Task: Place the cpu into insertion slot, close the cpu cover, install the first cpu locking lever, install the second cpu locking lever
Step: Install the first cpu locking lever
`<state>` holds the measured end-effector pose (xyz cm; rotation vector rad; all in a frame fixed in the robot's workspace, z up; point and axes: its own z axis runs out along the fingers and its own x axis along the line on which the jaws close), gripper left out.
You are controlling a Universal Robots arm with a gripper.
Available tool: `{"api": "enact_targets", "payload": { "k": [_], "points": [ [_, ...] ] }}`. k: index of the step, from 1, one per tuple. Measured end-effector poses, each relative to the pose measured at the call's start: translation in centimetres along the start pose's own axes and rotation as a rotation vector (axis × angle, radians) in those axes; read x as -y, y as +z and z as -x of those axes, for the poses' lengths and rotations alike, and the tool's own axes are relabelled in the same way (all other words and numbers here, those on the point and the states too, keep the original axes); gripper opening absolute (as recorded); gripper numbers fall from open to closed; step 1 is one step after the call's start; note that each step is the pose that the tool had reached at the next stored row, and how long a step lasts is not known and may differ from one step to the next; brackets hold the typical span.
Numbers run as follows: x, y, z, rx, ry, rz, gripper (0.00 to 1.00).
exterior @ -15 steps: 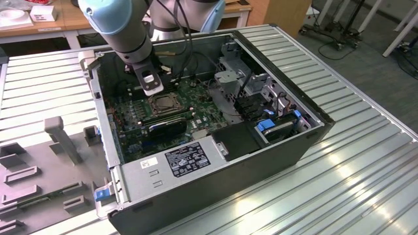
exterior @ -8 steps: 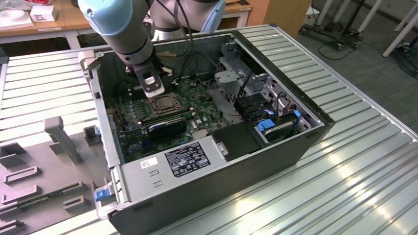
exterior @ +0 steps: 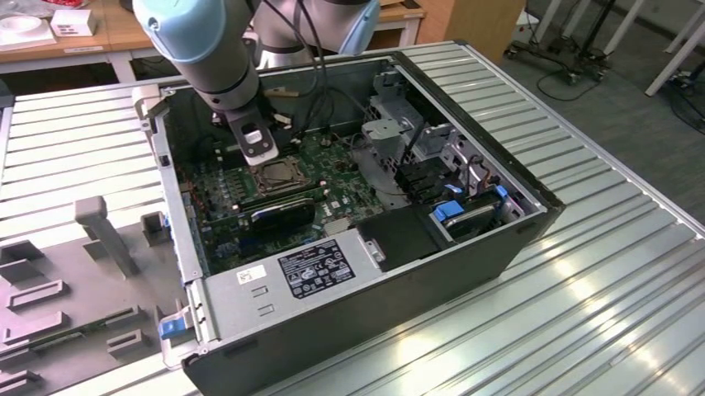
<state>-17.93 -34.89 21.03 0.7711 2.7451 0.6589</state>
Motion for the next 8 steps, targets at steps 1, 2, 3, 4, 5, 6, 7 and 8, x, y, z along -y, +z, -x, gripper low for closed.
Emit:
{"api": "enact_targets", "payload": {
  "k": [1, 2, 3, 4, 5, 6, 7, 8],
  "points": [
    [0.03, 0.03, 0.03, -0.0012, 0.001, 0.0019, 0.11],
    [0.07, 0.06, 0.06, -0.0024, 0.002, 0.0044, 0.11],
    [0.12, 0.1, 0.1, -0.0037, 0.003, 0.007, 0.11],
    [0.19, 0.13, 0.14, -0.005, 0.004, 0.0097, 0.11],
    [0.27, 0.16, 0.2, -0.0062, 0.004, 0.0119, 0.11],
    [0.34, 0.17, 0.24, -0.0071, 0.005, 0.0135, 0.11],
    [0.4, 0.18, 0.29, -0.0077, 0.006, 0.0146, 0.11],
    [0.44, 0.2, 0.33, -0.0079, 0.006, 0.0153, 0.11]
  ]
}}
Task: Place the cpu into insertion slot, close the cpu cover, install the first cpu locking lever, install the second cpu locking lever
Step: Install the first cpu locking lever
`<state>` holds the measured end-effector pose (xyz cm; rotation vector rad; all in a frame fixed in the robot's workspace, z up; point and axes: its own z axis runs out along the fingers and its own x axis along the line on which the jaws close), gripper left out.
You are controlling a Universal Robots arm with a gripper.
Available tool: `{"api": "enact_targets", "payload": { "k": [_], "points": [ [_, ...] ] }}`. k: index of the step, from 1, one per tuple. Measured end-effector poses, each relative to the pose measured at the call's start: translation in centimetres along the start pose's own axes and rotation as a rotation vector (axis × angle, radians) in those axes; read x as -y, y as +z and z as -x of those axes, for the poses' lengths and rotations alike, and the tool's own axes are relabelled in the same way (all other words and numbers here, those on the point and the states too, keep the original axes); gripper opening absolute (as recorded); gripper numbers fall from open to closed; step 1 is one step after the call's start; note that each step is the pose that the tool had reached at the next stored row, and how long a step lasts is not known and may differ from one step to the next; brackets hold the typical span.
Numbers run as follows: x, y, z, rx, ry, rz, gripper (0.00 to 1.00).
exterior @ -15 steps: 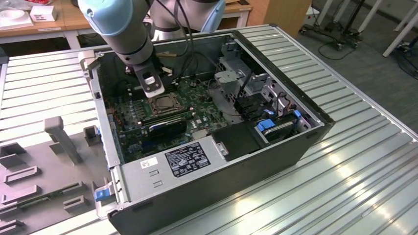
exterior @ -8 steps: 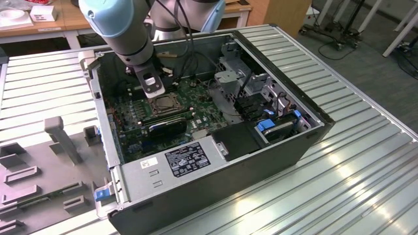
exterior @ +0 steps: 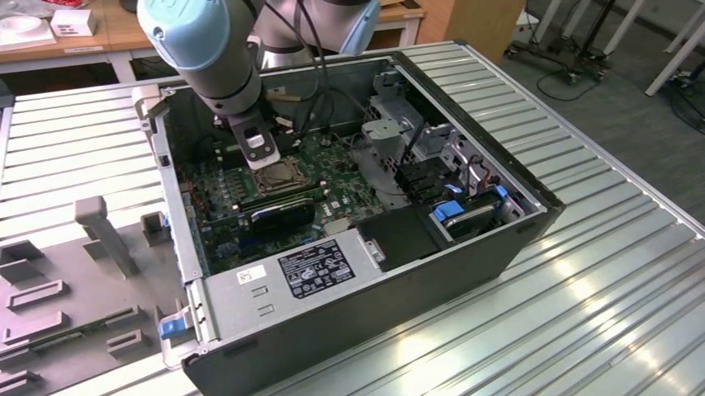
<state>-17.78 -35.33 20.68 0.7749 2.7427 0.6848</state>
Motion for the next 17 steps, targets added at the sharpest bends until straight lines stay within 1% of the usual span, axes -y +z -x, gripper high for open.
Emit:
{"api": "enact_targets", "payload": {
  "k": [3, 6, 9, 14, 17],
  "points": [
    [0.07, 0.0, 0.07, -0.0002, 0.0, 0.0001, 0.11],
    [0.16, 0.06, 0.12, -0.0008, 0.001, 0.0016, 0.11],
    [0.29, 0.17, 0.17, -0.0034, 0.002, 0.0062, 0.11],
    [0.43, 0.39, 0.21, -0.0091, 0.007, 0.0174, 0.11],
    [0.43, 0.48, 0.27, -0.0102, 0.007, 0.0191, 0.11]
  ]
}}
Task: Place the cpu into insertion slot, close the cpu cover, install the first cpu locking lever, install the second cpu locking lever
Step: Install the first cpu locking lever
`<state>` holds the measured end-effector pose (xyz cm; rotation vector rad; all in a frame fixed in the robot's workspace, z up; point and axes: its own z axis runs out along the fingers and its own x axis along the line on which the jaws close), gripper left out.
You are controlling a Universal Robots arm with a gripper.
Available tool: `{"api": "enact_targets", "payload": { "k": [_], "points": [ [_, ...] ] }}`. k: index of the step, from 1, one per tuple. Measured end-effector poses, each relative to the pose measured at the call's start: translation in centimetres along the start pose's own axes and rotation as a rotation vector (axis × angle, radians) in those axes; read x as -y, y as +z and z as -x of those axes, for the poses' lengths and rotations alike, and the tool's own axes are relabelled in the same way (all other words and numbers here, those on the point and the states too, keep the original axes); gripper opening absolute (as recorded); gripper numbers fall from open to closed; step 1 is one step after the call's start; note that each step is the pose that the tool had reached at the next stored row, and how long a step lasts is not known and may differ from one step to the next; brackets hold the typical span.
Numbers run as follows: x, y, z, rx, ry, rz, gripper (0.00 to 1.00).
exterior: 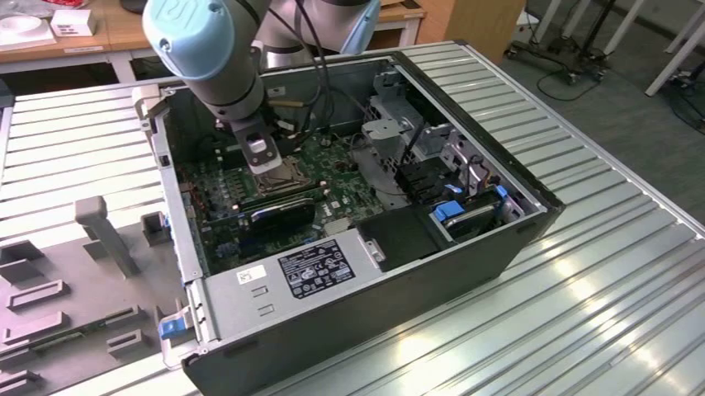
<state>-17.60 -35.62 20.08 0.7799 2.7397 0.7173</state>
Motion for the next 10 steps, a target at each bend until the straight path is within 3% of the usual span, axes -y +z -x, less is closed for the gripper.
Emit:
{"api": "enact_targets", "payload": {
  "k": [10],
  "points": [
    [0.1, 0.33, 0.14, -0.0003, 0.0, 0.0009, 0.11]
  ]
}}
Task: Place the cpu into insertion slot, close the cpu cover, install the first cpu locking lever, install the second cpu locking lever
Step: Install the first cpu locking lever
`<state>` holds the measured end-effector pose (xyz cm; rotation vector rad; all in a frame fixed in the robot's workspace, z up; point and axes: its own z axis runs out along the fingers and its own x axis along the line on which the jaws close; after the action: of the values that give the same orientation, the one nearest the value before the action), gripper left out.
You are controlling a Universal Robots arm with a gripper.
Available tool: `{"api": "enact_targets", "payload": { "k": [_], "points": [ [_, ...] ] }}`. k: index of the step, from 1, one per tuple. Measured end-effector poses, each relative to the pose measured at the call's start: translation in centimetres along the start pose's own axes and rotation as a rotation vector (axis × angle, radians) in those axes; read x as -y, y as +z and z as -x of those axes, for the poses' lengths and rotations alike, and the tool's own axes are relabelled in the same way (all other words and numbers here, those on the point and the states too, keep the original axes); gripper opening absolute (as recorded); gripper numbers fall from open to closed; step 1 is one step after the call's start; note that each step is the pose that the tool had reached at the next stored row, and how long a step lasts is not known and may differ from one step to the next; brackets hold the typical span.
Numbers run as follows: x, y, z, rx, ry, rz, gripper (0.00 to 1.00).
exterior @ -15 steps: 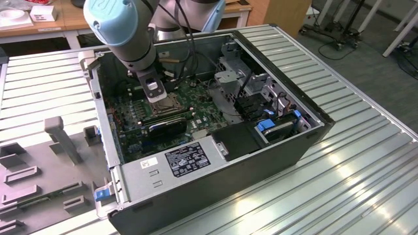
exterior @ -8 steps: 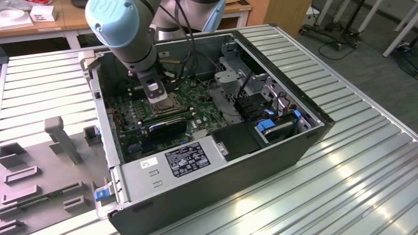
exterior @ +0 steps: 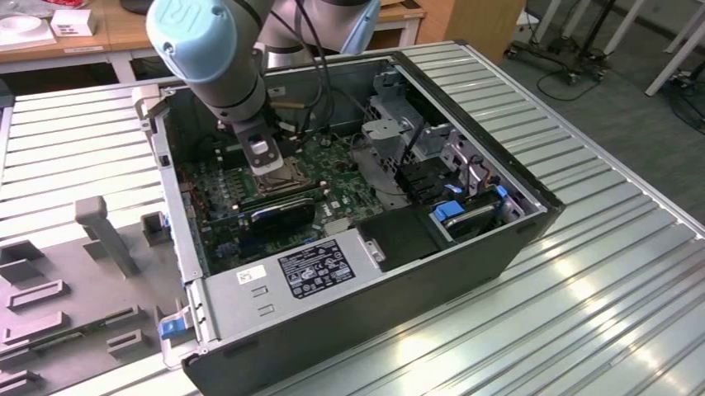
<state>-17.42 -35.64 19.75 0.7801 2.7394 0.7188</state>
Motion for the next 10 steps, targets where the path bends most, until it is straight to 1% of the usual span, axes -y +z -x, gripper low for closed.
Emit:
{"api": "enact_targets", "payload": {
  "k": [5, 10],
  "points": [
    [0.05, 0.19, 0.08, -0.0002, 0.0, -0.0001, 0.11],
    [-0.16, 0.48, 0.57, -0.0008, 0.0, -0.0006, 0.11]
  ]
}}
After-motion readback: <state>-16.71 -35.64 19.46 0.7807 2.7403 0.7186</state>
